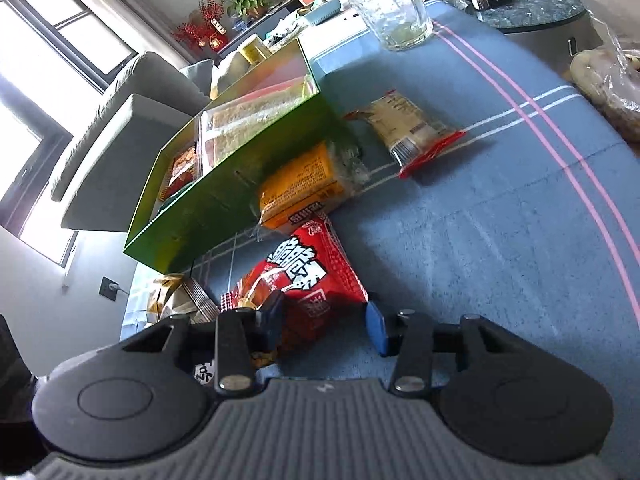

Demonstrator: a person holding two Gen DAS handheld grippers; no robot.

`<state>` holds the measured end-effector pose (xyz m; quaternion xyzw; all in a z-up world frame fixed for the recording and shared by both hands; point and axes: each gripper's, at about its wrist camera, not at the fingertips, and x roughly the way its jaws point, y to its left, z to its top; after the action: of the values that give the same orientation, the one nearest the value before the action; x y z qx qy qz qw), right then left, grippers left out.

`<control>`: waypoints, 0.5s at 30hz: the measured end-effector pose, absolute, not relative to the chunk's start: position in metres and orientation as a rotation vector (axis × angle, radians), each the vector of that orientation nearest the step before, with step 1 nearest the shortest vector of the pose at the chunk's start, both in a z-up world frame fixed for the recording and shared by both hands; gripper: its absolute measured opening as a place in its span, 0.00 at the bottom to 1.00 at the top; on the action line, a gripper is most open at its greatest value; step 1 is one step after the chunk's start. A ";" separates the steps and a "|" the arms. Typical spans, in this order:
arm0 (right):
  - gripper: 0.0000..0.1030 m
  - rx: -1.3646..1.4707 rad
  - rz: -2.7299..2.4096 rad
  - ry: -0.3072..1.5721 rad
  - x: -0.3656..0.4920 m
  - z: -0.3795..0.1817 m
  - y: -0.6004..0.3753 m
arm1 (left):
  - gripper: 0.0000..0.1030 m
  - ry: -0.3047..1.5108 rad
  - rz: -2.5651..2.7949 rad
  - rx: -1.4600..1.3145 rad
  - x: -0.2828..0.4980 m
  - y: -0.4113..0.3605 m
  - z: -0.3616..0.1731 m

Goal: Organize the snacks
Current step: 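Close the right gripper on the red snack bag while the left gripper grips it too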

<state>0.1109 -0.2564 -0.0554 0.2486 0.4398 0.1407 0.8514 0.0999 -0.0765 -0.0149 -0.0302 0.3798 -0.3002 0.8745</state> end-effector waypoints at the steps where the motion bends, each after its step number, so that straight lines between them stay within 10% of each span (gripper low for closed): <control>1: 0.51 0.523 0.292 0.927 0.110 -0.055 -0.257 | 0.60 0.774 -0.588 -0.046 0.104 -0.073 -0.014; 15: 0.51 0.534 0.283 0.946 0.117 -0.056 -0.256 | 0.60 0.850 -0.629 -0.078 0.117 -0.078 -0.038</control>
<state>0.1169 -0.2564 -0.0558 0.2530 0.4486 0.1341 0.8466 0.1173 -0.0780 -0.0385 -0.0372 0.4053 -0.3002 0.8627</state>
